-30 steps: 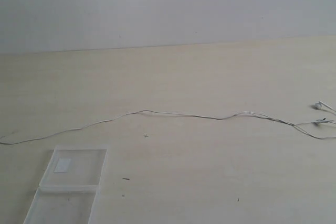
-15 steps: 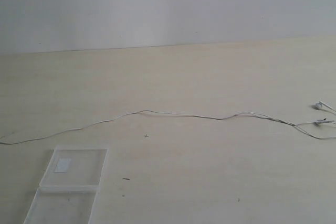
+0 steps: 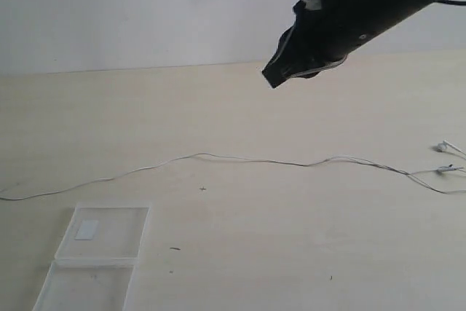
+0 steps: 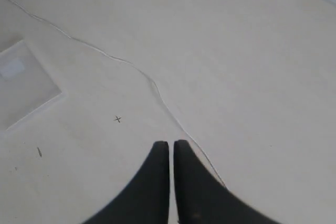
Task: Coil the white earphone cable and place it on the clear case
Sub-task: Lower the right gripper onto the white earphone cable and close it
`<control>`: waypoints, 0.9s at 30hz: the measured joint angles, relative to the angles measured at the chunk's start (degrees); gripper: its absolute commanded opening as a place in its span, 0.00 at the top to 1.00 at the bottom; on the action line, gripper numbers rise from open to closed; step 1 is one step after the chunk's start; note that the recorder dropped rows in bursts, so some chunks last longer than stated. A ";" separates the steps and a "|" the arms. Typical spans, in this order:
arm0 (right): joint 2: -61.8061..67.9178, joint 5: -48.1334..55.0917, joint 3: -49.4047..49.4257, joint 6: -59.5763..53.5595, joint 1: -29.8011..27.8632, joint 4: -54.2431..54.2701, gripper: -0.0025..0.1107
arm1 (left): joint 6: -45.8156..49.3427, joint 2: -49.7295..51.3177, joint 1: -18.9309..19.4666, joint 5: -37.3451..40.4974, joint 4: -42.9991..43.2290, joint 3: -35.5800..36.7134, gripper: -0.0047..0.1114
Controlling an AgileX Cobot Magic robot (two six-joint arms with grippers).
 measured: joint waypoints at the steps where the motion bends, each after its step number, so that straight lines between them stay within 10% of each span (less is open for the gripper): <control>1: 1.73 0.12 -0.88 -0.63 0.04 0.39 0.72 | 0.00 0.00 0.00 0.00 0.00 0.00 0.96; 5: 9.87 2.02 -4.93 -4.69 0.25 2.20 0.53 | 0.00 0.00 0.00 0.00 0.00 0.00 0.96; 27: 40.33 2.75 -27.53 -14.51 5.05 11.26 0.52 | 0.00 0.00 0.00 0.00 0.00 0.00 0.96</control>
